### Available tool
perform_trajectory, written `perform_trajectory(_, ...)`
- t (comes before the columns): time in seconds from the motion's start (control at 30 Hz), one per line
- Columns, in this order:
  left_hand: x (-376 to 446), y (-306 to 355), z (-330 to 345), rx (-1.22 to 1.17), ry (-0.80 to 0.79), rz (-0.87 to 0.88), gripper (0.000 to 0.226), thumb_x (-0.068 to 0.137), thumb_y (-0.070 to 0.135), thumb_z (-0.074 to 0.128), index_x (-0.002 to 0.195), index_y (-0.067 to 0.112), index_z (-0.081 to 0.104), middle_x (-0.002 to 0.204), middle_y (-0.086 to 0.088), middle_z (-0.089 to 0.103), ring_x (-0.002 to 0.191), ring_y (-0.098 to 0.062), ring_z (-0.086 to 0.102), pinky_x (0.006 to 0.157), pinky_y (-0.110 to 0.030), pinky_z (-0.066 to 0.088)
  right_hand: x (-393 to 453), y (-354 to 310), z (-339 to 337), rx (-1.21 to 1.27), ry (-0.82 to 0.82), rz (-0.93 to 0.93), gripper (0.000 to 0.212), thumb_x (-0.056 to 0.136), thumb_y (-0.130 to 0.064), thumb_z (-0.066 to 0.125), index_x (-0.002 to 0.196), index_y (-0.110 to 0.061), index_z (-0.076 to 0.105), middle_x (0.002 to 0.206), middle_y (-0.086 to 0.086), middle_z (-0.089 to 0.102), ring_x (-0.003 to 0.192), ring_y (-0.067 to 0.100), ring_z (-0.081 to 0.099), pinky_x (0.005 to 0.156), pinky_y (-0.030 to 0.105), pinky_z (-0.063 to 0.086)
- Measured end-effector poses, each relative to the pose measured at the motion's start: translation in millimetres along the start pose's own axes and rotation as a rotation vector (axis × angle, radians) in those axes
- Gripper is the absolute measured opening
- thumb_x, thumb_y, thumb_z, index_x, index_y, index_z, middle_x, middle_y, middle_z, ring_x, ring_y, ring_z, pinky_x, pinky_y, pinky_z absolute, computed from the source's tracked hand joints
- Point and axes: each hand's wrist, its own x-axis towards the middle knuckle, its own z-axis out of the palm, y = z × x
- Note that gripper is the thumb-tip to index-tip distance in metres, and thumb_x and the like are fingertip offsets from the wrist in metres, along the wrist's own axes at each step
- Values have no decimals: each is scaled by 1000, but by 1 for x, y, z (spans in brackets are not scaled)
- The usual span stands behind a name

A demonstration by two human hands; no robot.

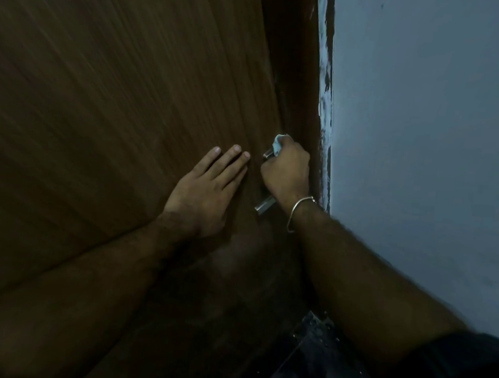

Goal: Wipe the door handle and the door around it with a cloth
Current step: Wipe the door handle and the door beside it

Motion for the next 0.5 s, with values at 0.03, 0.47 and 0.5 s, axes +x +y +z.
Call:
perform_trajectory(0.03, 0, 0, 0, 0, -2, -1, 90, 85, 58, 34, 153, 11, 0, 158, -10, -19, 147, -29, -18, 113, -46, -22, 1, 0, -1, 10, -16, 38, 43, 85, -8, 67, 127, -5, 56, 122, 13, 63, 112, 27, 62, 92, 31, 52)
perform_trajectory(0.47, -1, 0, -3, -6, 9, 8, 89, 86, 56, 33, 154, 10, -2, 161, -11, -16, 147, -28, -20, 112, -46, -23, -2, 9, 2, -14, 141, -135, 28, 92, -3, 56, 117, -6, 67, 117, 10, 69, 109, 23, 64, 97, 29, 49)
perform_trajectory(0.5, -1, 0, -3, 0, 9, 12, 89, 86, 56, 33, 154, 10, -2, 161, -11, -16, 147, -28, -20, 112, -46, -23, -4, 10, 5, -61, 138, -235, 28, 91, 0, 55, 115, -5, 68, 117, 11, 68, 109, 24, 62, 98, 30, 49)
